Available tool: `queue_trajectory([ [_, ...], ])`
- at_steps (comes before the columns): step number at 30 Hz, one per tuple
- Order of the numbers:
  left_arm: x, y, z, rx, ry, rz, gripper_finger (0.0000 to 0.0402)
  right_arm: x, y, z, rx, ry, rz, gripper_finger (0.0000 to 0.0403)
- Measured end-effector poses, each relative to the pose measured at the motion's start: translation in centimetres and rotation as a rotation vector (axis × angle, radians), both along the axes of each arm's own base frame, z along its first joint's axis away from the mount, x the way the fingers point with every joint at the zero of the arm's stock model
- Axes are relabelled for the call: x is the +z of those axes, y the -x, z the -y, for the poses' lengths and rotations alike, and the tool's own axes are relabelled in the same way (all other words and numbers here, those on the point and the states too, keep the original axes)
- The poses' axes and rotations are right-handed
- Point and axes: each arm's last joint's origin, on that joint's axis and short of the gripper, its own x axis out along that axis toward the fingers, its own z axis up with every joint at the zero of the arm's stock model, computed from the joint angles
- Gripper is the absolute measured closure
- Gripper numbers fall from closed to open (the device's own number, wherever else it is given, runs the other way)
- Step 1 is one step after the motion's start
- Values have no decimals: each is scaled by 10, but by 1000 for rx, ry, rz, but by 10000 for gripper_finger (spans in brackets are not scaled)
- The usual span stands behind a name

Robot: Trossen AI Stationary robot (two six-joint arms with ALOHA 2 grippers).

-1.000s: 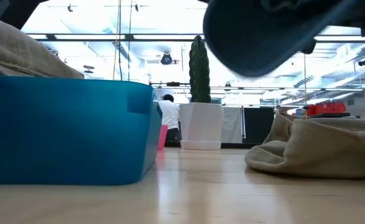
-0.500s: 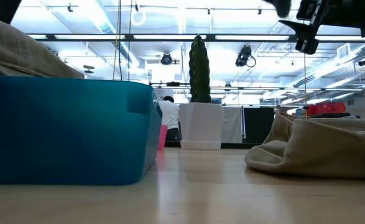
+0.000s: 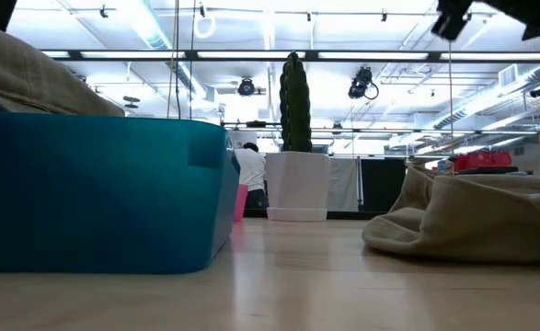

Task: Pick & Place hat
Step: Put the blue cap into the pink bin

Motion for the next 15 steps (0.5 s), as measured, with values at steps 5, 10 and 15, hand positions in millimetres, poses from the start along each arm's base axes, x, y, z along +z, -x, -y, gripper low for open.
queue_trajectory([
  [5, 6, 2, -13, 31, -19, 40, 393, 12, -1, -6, 34, 17, 129, 135],
  [10, 7, 0, -25, 62, -65, 73, 393, 12, -9, -10, 31, 11, 153, 135],
  [15, 8, -1, -37, 91, -67, 75, 393, 6, -23, -11, 27, 11, 129, 135],
])
